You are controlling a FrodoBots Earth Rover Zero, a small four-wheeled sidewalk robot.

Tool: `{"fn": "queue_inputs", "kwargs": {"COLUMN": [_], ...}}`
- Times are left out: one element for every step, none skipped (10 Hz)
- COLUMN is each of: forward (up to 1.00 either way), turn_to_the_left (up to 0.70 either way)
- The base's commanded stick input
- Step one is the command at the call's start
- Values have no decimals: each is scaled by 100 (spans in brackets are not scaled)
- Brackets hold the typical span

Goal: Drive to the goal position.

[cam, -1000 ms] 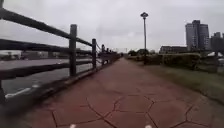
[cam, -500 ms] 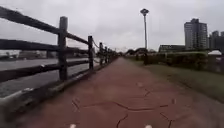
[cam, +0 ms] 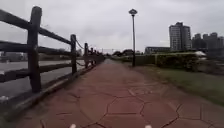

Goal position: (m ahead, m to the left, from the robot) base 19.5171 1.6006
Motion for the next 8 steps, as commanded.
{"fn": "queue_inputs", "kwargs": {"forward": [100, 100, 100, 100, 100, 100, 100, 100], "turn_to_the_left": [0, 0, 0, -12, -40, -40, -40, -40]}}
